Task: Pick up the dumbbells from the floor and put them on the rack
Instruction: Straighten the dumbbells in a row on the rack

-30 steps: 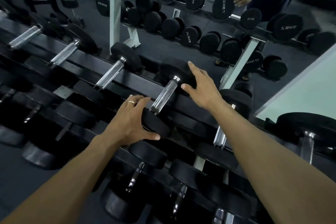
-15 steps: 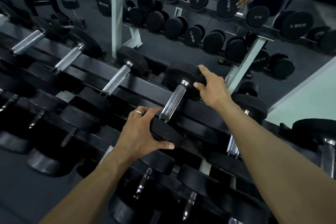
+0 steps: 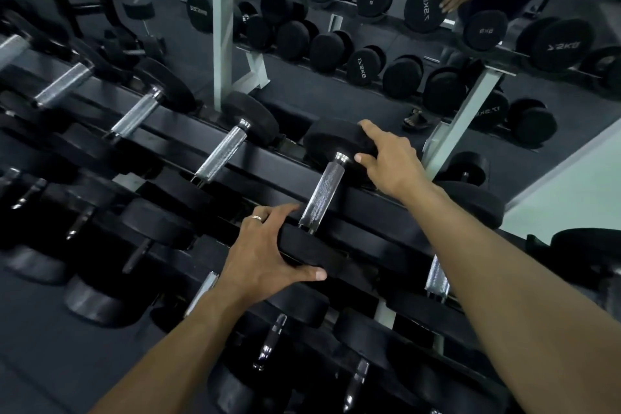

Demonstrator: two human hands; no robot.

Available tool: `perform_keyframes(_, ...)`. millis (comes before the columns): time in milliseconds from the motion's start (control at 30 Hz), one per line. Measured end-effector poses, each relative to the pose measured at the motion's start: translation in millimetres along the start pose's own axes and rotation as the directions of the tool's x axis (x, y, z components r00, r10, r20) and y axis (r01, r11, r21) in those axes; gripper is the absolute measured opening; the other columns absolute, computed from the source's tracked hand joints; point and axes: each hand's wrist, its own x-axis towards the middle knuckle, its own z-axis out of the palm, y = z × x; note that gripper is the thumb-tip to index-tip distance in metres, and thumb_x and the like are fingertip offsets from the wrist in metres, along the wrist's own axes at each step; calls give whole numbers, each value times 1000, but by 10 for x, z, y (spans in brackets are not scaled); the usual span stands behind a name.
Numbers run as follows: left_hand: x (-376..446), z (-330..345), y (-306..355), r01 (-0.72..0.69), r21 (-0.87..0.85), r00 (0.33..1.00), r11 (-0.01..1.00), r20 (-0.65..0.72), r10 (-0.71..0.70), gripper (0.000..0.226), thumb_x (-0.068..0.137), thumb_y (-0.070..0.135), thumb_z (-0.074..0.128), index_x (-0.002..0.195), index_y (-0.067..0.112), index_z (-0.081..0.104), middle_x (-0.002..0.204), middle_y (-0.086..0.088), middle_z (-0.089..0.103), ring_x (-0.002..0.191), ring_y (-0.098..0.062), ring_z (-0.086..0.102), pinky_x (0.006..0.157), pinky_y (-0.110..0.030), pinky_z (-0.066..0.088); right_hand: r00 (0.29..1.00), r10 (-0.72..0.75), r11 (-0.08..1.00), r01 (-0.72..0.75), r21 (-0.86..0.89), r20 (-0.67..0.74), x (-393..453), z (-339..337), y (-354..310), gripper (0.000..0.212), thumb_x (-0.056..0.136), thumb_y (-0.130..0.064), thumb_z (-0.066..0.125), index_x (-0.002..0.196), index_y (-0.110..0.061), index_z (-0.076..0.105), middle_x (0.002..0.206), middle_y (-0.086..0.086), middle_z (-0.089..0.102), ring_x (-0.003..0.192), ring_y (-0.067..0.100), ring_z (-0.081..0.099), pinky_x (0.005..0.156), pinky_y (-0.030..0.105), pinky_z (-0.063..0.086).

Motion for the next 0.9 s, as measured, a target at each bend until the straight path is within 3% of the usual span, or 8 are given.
perform_keyframes(167,-4,-19,8,11,-28,998,1000,61,-9,112,42,75,76,139,55,23,144,11,28,136,-13,27,104,-43,42,999,-35,996,36,-80,9,49,-82,-136,58,89,-42,60,141,-24,43,123,8,59,115,31,56,98,41,46)
perform_keyframes(267,10,-144,-20,-35,1,991,999,129,34,108,55,90,54,147,45,21,154,8,21,146,-13,12,114,-42,31,983,-183,969,182,-165,10,148,-39,-457,65,89,-49,58,143,-18,42,133,11,53,124,32,48,105,41,39)
perform_keyframes(333,62,-290,-87,-83,54,996,995,14,83,102,68,92,29,148,29,34,152,0,32,148,-15,11,118,-41,25,956,-291,941,294,-171,40,260,55,-686,61,91,-45,58,142,-15,43,135,12,51,126,32,47,106,40,38)
perform_keyframes(400,154,-469,-230,-72,113,988,991,-126,86,101,75,88,22,142,16,44,145,-7,43,146,-21,21,118,-42,25,941,-329,929,338,-148,79,387,170,-879,57,91,-41,59,138,-11,45,134,14,51,124,32,47,103,40,40)
perform_keyframes(533,292,-805,-542,10,158,981,987,-194,22,92,73,79,42,140,16,47,143,-3,45,146,-17,22,116,-32,25,930,-315,938,336,-88,190,640,430,-1136,65,91,-38,62,142,-8,37,139,15,44,127,33,46,104,42,40)
perform_keyframes(700,457,-990,-844,64,243,981,968,-194,-16,96,66,65,73,143,19,41,142,-3,44,146,-24,20,118,-38,23,928,-244,966,258,-12,282,912,656,-1285,82,92,-35,62,153,-12,13,151,16,33,138,33,34,112,42,32)
perform_keyframes(800,606,-1061,-1092,123,271,987,955,-131,-90,116,48,71,73,146,22,34,145,-5,39,144,-28,22,120,-44,22,938,-228,970,243,-27,260,1028,741,-1314,74,93,-31,61,152,-11,20,146,16,42,134,33,40,109,43,36)
perform_keyframes(900,670,-1158,-1238,178,265,984,948,-29,-176,128,37,67,73,148,24,25,144,-3,33,137,-26,32,113,-41,35,956,-241,969,247,-13,167,1098,776,-1300,58,92,-25,63,143,-12,38,118,12,64,110,30,58,96,39,47)
